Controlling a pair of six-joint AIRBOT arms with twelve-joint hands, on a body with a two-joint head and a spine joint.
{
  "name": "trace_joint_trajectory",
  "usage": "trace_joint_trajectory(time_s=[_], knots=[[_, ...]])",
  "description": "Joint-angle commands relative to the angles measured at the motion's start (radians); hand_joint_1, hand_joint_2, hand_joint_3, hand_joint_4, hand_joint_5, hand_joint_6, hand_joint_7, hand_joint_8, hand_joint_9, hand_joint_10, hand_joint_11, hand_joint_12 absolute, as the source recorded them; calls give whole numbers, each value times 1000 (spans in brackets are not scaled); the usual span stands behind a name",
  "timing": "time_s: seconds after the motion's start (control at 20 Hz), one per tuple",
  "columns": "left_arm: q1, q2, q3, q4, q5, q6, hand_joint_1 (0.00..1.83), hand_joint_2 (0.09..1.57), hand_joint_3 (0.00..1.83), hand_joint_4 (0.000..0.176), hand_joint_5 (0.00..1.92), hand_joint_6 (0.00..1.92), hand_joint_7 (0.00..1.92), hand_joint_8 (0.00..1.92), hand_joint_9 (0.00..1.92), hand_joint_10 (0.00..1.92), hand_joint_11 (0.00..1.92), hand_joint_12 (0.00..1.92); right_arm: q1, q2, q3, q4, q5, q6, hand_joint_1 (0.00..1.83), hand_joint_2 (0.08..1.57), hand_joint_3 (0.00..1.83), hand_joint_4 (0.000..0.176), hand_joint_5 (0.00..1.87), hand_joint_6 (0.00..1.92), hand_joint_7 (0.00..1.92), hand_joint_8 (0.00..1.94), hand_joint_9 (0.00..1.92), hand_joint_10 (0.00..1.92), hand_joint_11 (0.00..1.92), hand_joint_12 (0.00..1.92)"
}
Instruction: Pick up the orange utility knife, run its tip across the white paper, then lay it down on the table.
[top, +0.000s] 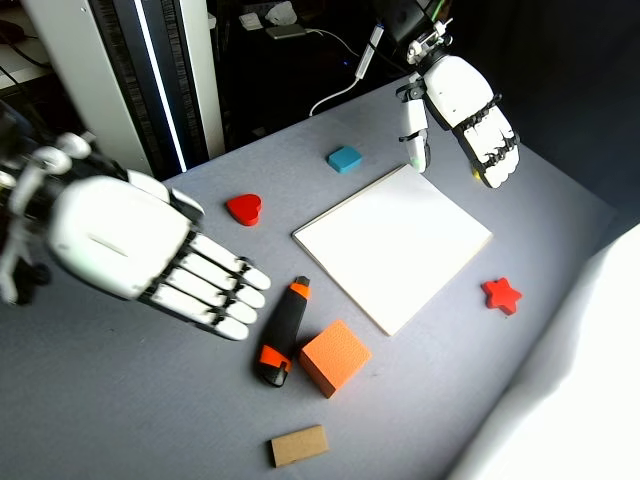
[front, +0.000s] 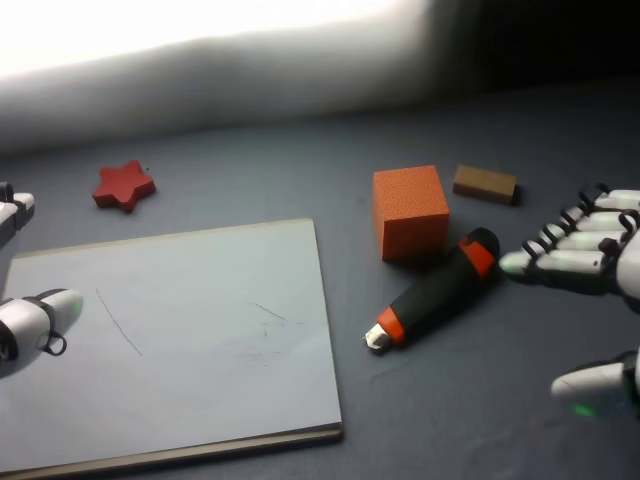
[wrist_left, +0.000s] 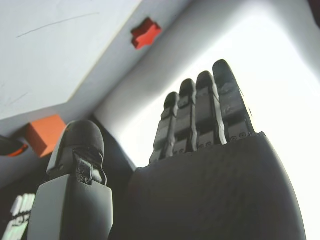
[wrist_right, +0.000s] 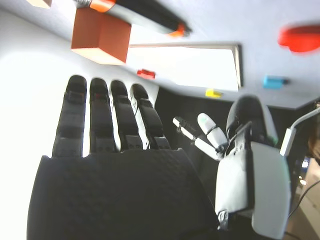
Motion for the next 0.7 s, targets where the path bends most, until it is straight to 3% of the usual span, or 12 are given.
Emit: trace_joint_trajectory(time_s=[0.0, 0.05, 0.1, 0.15, 0.2, 0.25, 0.3, 0.4, 0.5, 0.65], knots=[[-14, 12, 10, 52, -99, -2, 289, 1311, 0, 0, 371, 58, 524, 81, 482, 138, 0, 1242, 14, 23, -4, -4, 107, 6, 25, 1165, 1, 0, 418, 322, 568, 151, 260, 924, 0, 1557], [-23, 16, 8, 55, -94, 5, 296, 1319, 0, 0, 443, 66, 618, 97, 567, 187, 15, 1392, 15, 45, -13, -2, 112, 9, 23, 1177, 2, 0, 403, 639, 616, 349, 313, 1108, 0, 1710], [-38, 22, 3, 56, -75, 29, 310, 1326, 0, 0, 568, 74, 726, 183, 586, 524, 149, 1507, 10, 74, -23, 15, 113, 11, 75, 1189, 3, 0, 487, 880, 688, 765, 490, 1308, 122, 1834], [-51, 24, 3, 70, -54, 39, 328, 1331, 0, 0, 685, 144, 744, 497, 596, 937, 300, 1569, 4, 104, -39, 25, 119, 11, 96, 1213, 8, 0, 576, 1035, 746, 1010, 577, 1464, 251, 1904], [-57, 24, 4, 86, -35, 40, 314, 1339, 1, 0, 768, 228, 732, 804, 615, 1174, 385, 1624, -3, 125, -50, 25, 119, 11, 123, 1228, 9, 0, 616, 1159, 775, 1158, 603, 1575, 339, 1918], [-67, 27, 5, 111, 6, 39, 300, 1349, 1, 0, 822, 406, 771, 1022, 663, 1309, 449, 1693, -24, 160, -73, 25, 119, 15, 152, 1252, 13, 0, 653, 1343, 843, 1305, 693, 1671, 465, 1920], [-77, 28, 6, 130, 32, 37, 311, 1357, 1, 0, 827, 721, 837, 1278, 764, 1473, 554, 1766, -37, 181, -90, 23, 140, 14, 150, 1278, 17, 0, 704, 1495, 939, 1482, 819, 1842, 612, 1921], [-105, 27, 1, 137, 71, 41, 303, 1381, 4, 0, 805, 1028, 927, 1466, 894, 1645, 712, 1850, -46, 192, -98, 23, 148, 29, 112, 1309, 18, 0, 793, 1701, 1061, 1742, 1043, 1918, 841, 1921], [-153, 27, 0, 149, 108, 59, 288, 1396, 2, 0, 853, 1117, 940, 1496, 910, 1726, 759, 1899, -37, 187, -89, 43, 132, 41, 104, 1318, 16, 0, 839, 1762, 1090, 1833, 1109, 1921, 913, 1921], [-227, 31, -1, 148, 154, 115, 295, 1419, 4, 0, 766, 1531, 923, 1584, 907, 1791, 792, 1919, -12, 173, -64, 42, 80, 17, 74, 1319, 7, 0, 953, 1745, 1157, 1791, 1158, 1921, 946, 1921]])
